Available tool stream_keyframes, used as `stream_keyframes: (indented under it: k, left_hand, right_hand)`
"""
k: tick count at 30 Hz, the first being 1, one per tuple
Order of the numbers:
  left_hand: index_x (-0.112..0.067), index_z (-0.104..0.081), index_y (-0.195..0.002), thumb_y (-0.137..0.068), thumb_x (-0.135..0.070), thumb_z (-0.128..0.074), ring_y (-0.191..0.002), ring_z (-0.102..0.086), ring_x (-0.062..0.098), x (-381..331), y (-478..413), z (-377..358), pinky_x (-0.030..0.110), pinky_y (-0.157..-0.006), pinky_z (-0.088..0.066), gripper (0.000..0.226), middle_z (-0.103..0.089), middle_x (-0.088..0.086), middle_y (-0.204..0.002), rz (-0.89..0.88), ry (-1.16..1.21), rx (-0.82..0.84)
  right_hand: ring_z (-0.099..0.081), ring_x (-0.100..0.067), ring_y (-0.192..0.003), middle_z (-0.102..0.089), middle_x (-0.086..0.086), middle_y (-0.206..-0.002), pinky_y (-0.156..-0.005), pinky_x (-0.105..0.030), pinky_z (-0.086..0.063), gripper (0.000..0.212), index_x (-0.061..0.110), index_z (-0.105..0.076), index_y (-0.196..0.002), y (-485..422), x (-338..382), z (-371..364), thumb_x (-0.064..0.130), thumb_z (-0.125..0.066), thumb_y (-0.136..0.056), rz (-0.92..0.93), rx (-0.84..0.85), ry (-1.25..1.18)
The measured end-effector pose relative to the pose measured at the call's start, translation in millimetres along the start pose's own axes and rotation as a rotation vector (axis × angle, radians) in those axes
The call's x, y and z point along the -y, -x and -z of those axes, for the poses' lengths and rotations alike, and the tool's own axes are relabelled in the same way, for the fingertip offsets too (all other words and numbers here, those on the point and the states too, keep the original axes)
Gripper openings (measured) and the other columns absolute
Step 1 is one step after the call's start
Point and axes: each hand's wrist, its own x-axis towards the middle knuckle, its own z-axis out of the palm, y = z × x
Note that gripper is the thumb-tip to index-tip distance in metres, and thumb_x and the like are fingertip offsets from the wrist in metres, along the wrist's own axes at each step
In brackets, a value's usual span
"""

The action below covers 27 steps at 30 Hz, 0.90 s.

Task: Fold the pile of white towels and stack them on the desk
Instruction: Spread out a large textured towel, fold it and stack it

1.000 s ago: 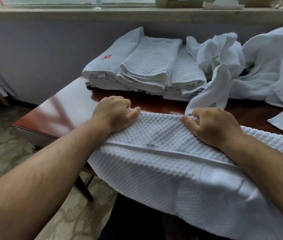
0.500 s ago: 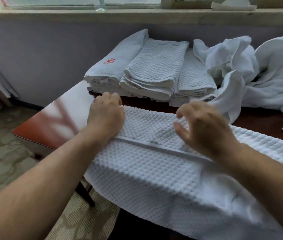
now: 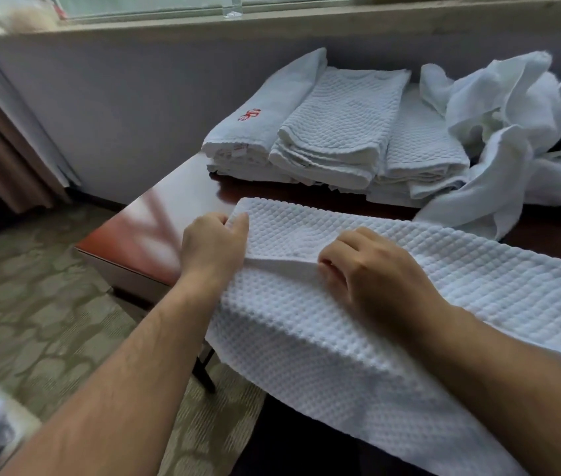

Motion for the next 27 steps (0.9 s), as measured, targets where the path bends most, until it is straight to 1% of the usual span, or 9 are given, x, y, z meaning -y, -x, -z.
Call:
stream_keyframes:
  k: [3,6,8,9,12,16,20,23,27]
  left_hand:
    - [-0.013,-0.058,-0.073,-0.101,-0.042,-0.047,-0.077,-0.056,0.025,0.4,-0.6,2.2,0.036,-0.065,-0.036,0.042,-0.061,-0.001,-0.075,0.037,0.067,-0.040]
    - [-0.019,-0.062,-0.090,-0.100,-0.038,-0.051,-0.081,-0.061,0.014,3.6,0.3,5.2,0.030,-0.069,-0.045,0.024,-0.064,-0.007,-0.084,0.037,0.185,-0.064]
    - [-0.024,-0.061,-0.106,-0.098,-0.028,-0.055,-0.069,-0.061,-0.001,4.9,2.7,8.4,0.014,-0.058,-0.045,0.011,-0.064,-0.008,-0.080,0.024,0.295,-0.052]
    - [-0.026,-0.060,-0.109,-0.096,-0.022,-0.056,-0.059,-0.059,-0.003,5.3,4.2,10.4,0.012,-0.052,-0.044,0.014,-0.064,-0.008,-0.075,0.021,0.356,-0.046]
    - [-0.030,-0.061,-0.109,-0.091,-0.012,-0.053,-0.051,-0.054,0.009,8.3,5.5,15.6,0.023,-0.049,-0.045,0.027,-0.057,-0.009,-0.060,0.018,0.423,-0.017]
    - [-0.029,-0.066,-0.100,-0.090,-0.013,-0.053,-0.045,-0.044,0.008,11.8,7.3,14.8,0.025,-0.049,-0.037,0.023,-0.050,-0.008,-0.052,-0.076,0.216,0.006]
    - [-0.033,-0.067,-0.102,-0.094,-0.024,-0.060,-0.058,-0.049,0.005,16.3,10.2,16.6,0.025,-0.055,-0.037,0.014,-0.050,-0.010,-0.062,-0.174,-0.026,-0.009]
    - [-0.034,-0.070,-0.100,-0.096,-0.031,-0.060,-0.071,-0.052,0.007,16.1,12.6,16.1,0.037,-0.080,-0.045,0.011,-0.049,-0.017,-0.067,-0.221,-0.163,-0.037]
    - [-0.033,-0.071,-0.112,-0.094,-0.029,-0.065,-0.110,-0.048,0.024,11.0,14.7,17.9,0.043,-0.096,-0.034,0.019,-0.053,-0.005,-0.104,-0.323,-0.362,-0.090]
  right_hand:
    - [-0.058,-0.029,-0.072,-0.064,-0.009,-0.083,-0.062,-0.044,-0.050,0.018,0.005,-0.068,-0.090,1.0,0.6,1.3,0.015,-0.058,-0.102,0.071,-0.048,-0.023]
    - [-0.054,-0.028,-0.064,-0.060,-0.010,-0.077,-0.056,-0.043,-0.048,0.018,0.004,-0.066,-0.087,0.9,0.5,1.3,0.011,-0.058,-0.101,0.143,-0.104,-0.001]
    - [-0.053,-0.028,-0.061,-0.059,-0.009,-0.075,-0.052,-0.041,-0.047,0.015,0.004,-0.067,-0.085,1.0,2.2,1.7,0.007,-0.061,-0.099,0.172,-0.123,0.015]
    - [-0.053,-0.027,-0.060,-0.059,-0.009,-0.075,-0.050,-0.039,-0.046,0.013,0.004,-0.067,-0.085,1.2,2.7,2.3,0.005,-0.062,-0.097,0.192,-0.126,0.019]
    - [-0.054,-0.025,-0.057,-0.060,-0.007,-0.076,-0.046,-0.029,-0.037,0.015,0.006,-0.068,-0.086,2.1,3.1,5.3,0.006,-0.059,-0.097,0.248,-0.089,0.016]
    - [-0.056,-0.024,-0.056,-0.061,-0.004,-0.075,-0.047,-0.025,-0.033,0.019,0.008,-0.069,-0.085,2.2,2.8,6.2,0.015,-0.056,-0.098,0.246,-0.034,-0.018]
    - [-0.058,-0.024,-0.058,-0.062,-0.002,-0.077,-0.044,-0.028,-0.041,0.013,0.011,-0.070,-0.088,1.9,1.7,3.7,0.013,-0.060,-0.097,0.237,0.038,-0.024]
    - [-0.061,-0.022,-0.062,-0.063,0.002,-0.081,-0.046,-0.030,-0.045,0.008,0.016,-0.072,-0.091,2.1,0.6,4.4,0.016,-0.065,-0.096,0.202,0.087,-0.040]
    - [-0.064,-0.023,-0.075,-0.066,0.000,-0.090,-0.059,-0.036,-0.054,0.007,0.016,-0.073,-0.100,11.2,0.4,10.6,0.018,-0.071,-0.093,0.141,0.093,-0.043]
